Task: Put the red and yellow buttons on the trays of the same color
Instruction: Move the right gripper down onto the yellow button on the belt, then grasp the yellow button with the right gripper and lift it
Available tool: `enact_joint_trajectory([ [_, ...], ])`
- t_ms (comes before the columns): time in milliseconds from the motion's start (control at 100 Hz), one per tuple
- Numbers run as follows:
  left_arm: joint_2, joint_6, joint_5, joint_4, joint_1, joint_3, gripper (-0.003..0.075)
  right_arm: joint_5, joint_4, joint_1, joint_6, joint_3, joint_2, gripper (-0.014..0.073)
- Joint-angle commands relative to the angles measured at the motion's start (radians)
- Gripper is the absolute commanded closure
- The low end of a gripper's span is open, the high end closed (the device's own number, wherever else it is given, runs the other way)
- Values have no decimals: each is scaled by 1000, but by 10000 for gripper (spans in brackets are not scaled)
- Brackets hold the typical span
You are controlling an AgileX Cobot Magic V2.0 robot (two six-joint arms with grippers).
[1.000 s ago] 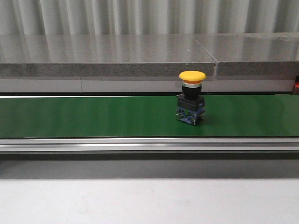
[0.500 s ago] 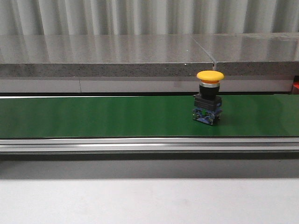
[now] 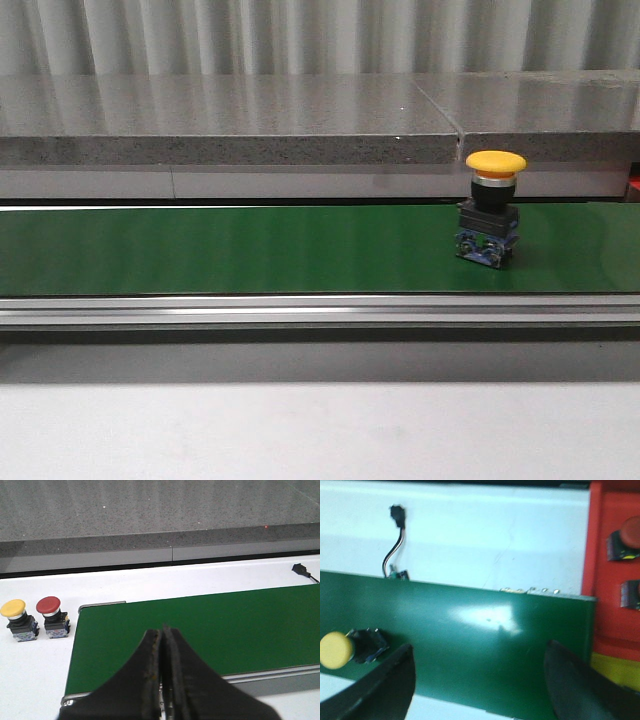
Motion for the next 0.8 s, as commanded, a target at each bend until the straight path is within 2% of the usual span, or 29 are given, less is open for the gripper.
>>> enact_joint_trajectory([
  [0, 4, -5, -76, -19, -8, -26, 740, 4, -13, 41, -14, 28, -69, 50],
  [190, 4, -5, -76, -19, -8, -26, 740, 23, -64, 126, -14, 152, -95, 50],
  [430, 4, -5, -76, -19, -8, -26, 740, -30, -78, 240, -31, 292, -94, 50],
  [620, 4, -5, -76, -19, -8, -26, 740, -160, -86, 303, -55, 381, -92, 50],
  [790, 4, -5, -76, -19, -8, -26, 740, -246, -86, 335, -59, 396, -67, 50],
])
